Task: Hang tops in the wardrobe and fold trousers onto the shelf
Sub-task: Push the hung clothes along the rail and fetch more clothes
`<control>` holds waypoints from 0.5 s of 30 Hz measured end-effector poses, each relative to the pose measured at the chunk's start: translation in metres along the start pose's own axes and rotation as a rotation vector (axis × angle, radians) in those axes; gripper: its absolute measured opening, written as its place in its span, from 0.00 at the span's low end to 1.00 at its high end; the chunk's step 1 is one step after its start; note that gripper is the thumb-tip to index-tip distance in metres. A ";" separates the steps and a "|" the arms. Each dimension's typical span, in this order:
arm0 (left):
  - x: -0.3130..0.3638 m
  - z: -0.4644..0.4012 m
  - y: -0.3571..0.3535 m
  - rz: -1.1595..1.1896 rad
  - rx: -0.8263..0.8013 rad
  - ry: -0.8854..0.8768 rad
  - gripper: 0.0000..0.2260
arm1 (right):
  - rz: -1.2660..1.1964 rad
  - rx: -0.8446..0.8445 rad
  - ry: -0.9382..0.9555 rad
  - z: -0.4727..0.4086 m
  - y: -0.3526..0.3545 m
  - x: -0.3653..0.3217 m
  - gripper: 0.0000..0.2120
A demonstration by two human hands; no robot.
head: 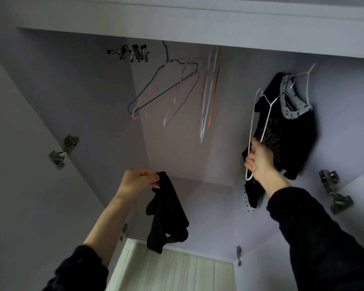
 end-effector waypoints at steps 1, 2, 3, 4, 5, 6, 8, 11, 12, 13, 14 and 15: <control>-0.003 -0.001 -0.002 -0.003 -0.004 0.005 0.06 | -0.016 -0.013 0.029 0.004 0.009 0.008 0.19; -0.004 -0.001 -0.004 -0.006 -0.011 0.006 0.06 | -0.008 -0.027 0.068 0.009 0.018 0.015 0.20; -0.005 -0.002 -0.006 -0.002 -0.018 0.007 0.07 | 0.015 -0.051 0.111 0.012 0.025 0.019 0.20; -0.005 -0.003 -0.008 -0.003 -0.023 0.008 0.07 | 0.038 -0.080 0.134 0.016 0.031 0.023 0.18; -0.005 -0.004 -0.007 -0.006 -0.022 0.005 0.06 | 0.054 -0.114 0.141 0.017 0.032 0.024 0.14; -0.005 -0.005 -0.007 -0.017 -0.027 0.005 0.07 | 0.046 -0.134 0.126 0.017 0.036 0.026 0.10; -0.007 -0.006 -0.007 -0.034 -0.036 0.011 0.07 | -0.060 -0.083 0.065 0.014 0.049 0.028 0.15; -0.012 -0.005 -0.004 -0.054 -0.044 0.020 0.09 | -0.143 0.125 0.011 0.008 0.079 0.039 0.23; -0.014 -0.005 -0.004 -0.049 -0.044 0.025 0.10 | -0.105 0.172 0.006 0.008 0.085 0.044 0.18; -0.017 -0.006 -0.003 -0.043 -0.042 0.032 0.10 | -0.044 0.188 0.007 0.007 0.087 0.049 0.15; -0.020 -0.005 -0.002 -0.042 -0.043 0.046 0.10 | 0.026 0.183 0.008 0.005 0.087 0.055 0.15; -0.025 -0.006 -0.002 -0.054 -0.044 0.065 0.09 | 0.100 0.160 0.018 0.003 0.083 0.060 0.15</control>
Point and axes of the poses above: each hand's wrist, its own z-axis away from the middle knuckle, its own y-axis out of the back of the hand, x = y × z, the point moved 10 cm from there along -z, towards the middle knuckle, and after that the axes turned 2 degrees about -y, right-handed, at the moved point
